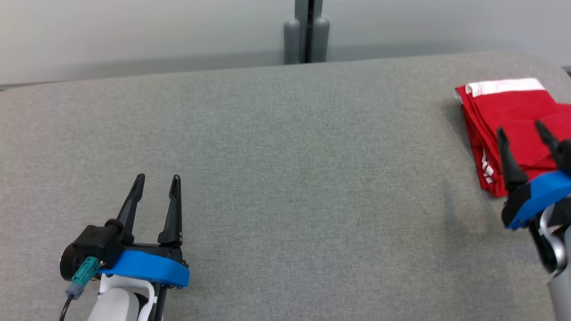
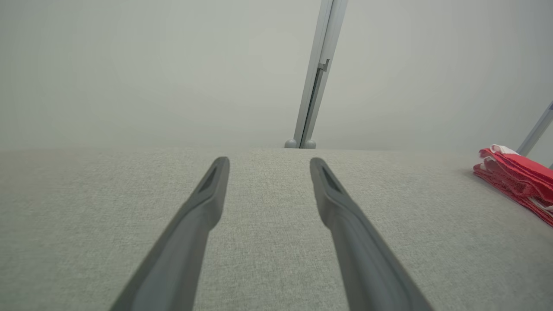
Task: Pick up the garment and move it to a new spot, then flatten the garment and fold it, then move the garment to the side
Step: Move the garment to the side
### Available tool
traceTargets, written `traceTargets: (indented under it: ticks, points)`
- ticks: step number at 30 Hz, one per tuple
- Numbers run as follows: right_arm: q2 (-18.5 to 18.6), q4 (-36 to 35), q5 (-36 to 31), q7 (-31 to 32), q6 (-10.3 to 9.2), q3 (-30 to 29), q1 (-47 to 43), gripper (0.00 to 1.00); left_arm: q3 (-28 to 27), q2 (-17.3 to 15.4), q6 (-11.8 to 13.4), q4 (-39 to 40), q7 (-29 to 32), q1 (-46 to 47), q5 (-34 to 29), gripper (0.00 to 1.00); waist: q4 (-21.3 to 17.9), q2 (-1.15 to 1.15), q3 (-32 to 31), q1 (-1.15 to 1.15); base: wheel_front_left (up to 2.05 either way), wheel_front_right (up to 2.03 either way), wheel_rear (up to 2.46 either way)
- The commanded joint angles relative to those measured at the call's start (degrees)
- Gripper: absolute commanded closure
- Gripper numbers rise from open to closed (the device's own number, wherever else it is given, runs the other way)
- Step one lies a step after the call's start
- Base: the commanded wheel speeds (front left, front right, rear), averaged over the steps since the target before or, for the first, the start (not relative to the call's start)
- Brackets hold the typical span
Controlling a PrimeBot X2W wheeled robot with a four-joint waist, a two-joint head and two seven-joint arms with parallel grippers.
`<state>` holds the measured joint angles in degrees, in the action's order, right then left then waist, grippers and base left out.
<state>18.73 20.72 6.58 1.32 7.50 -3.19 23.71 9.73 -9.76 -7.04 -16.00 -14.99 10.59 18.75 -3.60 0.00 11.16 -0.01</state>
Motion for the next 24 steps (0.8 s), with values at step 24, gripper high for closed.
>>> traceTargets:
  ticks: [24]
  points:
    - [-15.13, -17.87, -1.3, -0.49, 0.0, -3.53, -22.65, 0.0, -5.85, -0.03, 0.23, -4.05, -0.23, -7.75, 1.53, 0.0, 4.94, 0.0, -10.09, 0.01, 0.0, 0.0, 0.0]
